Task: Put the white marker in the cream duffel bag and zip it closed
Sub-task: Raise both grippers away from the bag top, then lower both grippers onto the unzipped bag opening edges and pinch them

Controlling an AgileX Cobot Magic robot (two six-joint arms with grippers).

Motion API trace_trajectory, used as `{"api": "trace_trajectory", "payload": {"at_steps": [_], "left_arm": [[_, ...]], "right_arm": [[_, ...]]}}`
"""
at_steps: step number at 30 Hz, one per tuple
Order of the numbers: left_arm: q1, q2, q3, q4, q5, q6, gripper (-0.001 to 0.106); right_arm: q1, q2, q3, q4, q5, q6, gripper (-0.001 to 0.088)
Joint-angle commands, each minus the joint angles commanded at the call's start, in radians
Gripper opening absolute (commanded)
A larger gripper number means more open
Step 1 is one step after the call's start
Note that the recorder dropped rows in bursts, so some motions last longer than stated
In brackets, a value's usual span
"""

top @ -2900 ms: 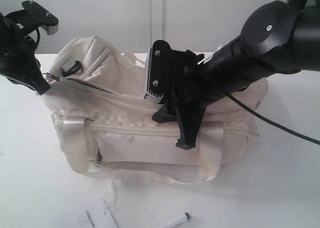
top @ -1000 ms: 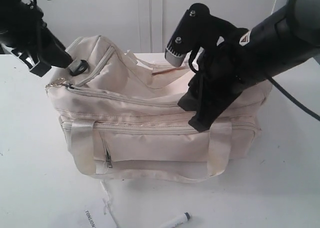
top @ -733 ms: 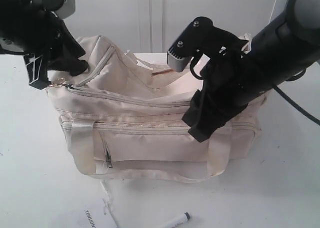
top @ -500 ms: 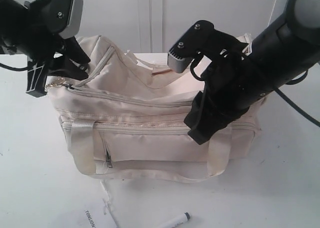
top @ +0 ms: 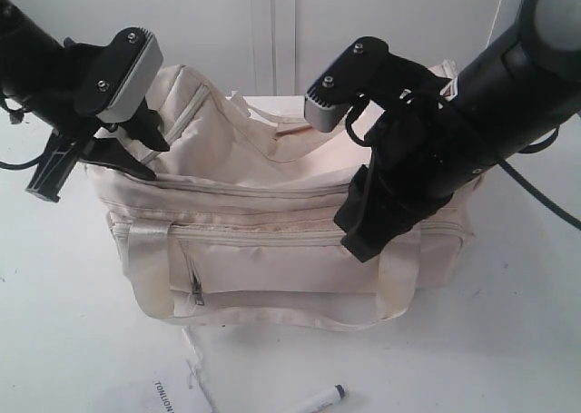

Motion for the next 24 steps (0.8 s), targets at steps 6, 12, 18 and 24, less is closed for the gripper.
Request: {"api": "trace_trajectory", "payload": {"at_steps": [6,12,18,24], "left_arm": [[0.000,-0.054,0.000,0.003,-0.002,0.018,0.042],[0.000,-0.009,0.000,0.030,-0.003,0.018,0.042],[0.000,0.007,0.000,0.086,-0.008,0.018,0.042],[0.000,0.031,0.000,0.097,-0.031,0.018,0.042]], "right_arm": [[0.000,0.000,0.000,0.000,-0.018,0.000,0.0265],[0.000,0.000,0.000,0.000,-0.012,0.000,0.0265],[0.000,0.000,0.000,0.000,-0.012,0.000,0.0265],[0.000,0.000,0.000,0.000,-0.012,0.000,0.0265]]}}
